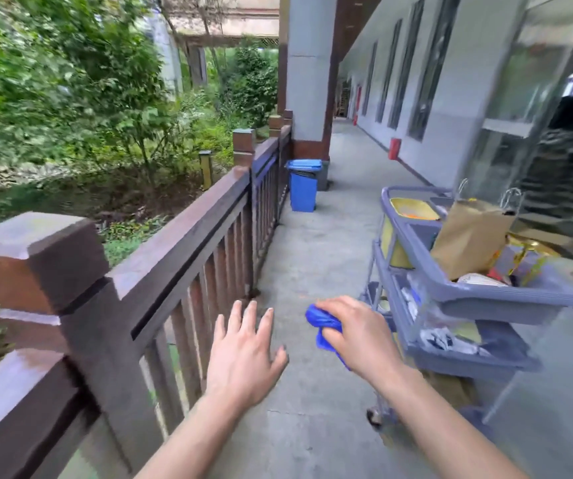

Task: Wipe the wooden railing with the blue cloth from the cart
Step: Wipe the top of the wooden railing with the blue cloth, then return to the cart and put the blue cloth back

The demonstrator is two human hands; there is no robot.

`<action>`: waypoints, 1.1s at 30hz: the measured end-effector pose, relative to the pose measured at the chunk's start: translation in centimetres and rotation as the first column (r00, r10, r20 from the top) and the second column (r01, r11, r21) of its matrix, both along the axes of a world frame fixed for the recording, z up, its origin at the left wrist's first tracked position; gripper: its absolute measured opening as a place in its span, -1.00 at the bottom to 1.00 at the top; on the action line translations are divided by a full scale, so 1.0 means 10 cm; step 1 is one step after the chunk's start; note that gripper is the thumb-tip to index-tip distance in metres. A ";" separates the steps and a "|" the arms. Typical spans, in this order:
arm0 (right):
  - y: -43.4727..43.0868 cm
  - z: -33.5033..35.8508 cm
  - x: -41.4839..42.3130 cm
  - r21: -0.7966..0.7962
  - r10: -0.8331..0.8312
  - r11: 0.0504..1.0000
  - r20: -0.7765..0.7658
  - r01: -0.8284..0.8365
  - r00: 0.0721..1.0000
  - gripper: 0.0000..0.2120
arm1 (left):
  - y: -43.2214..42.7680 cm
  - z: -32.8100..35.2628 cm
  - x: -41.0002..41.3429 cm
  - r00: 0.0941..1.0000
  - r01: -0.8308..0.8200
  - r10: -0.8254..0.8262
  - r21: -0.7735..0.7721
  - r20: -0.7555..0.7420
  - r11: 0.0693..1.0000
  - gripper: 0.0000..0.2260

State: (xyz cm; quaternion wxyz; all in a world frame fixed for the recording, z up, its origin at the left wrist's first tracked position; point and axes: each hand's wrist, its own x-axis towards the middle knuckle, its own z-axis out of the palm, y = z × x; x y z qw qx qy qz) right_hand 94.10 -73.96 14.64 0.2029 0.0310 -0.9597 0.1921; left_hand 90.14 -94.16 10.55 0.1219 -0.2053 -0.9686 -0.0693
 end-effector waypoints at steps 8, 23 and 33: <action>0.38 0.03 -1.01 -0.019 -0.158 0.987 0.005 0.158 0.987 -0.58 | 0.48 0.03 -1.37 0.987 0.161 -0.161 -0.028 -0.009 0.987 -0.35; 1.52 -0.25 -2.70 -0.080 -0.353 0.931 0.054 0.356 0.934 -0.64 | 1.63 -0.03 -3.39 0.958 0.287 -0.287 0.013 -0.017 0.958 -0.40; 2.76 -0.41 -3.95 -0.120 -0.356 0.926 0.047 0.359 0.933 -0.63 | 2.80 -0.17 -4.63 0.965 0.261 -0.261 0.005 0.016 0.965 -0.41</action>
